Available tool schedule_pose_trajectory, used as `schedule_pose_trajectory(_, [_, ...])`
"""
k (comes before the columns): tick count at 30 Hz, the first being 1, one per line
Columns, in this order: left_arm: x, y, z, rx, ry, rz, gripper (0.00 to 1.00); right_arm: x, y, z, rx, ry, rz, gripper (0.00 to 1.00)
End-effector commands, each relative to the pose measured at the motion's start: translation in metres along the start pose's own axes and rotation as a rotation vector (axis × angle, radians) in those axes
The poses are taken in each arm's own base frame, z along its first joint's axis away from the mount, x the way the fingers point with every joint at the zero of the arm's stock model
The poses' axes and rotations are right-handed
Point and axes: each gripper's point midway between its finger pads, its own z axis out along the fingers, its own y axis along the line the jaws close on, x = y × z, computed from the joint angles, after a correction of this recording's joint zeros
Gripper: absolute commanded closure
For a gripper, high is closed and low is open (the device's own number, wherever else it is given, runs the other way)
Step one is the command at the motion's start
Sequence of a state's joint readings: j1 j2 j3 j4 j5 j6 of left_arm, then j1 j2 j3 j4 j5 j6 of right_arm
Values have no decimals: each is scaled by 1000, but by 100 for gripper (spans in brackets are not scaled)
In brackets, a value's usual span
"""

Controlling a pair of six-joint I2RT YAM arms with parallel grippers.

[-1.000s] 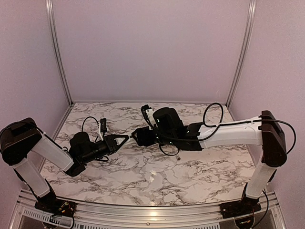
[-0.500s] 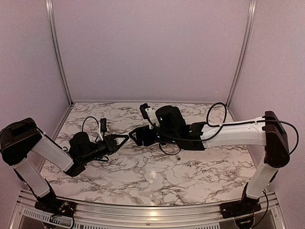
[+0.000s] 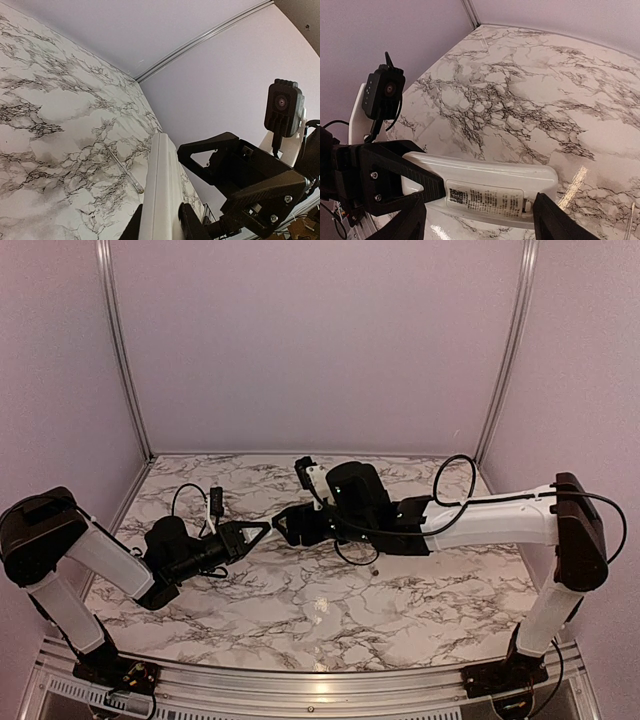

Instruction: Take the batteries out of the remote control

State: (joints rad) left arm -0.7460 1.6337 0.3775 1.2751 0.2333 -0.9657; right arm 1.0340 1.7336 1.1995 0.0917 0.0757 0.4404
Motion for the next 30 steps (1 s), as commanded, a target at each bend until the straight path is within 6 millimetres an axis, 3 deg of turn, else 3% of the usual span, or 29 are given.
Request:
schedule_pose_trajectory(1, [-9,-19,-3,65,-27,15,100,-4,-2,-5,26,-5,-9,28])
schedule_pose_trajectory(15, [-9,-23,-3,80,-28,25,100,6,8,6,-38,19,1,27])
schedule_pose_trajectory(24, [-11,-27,-6,92,-36,29,100,8,-9,7,51,14,11,27])
schedule_pose_trajectory(30, [-11,-35,-9,131,-38,40,100,14,-4,13,-3,38,35,26])
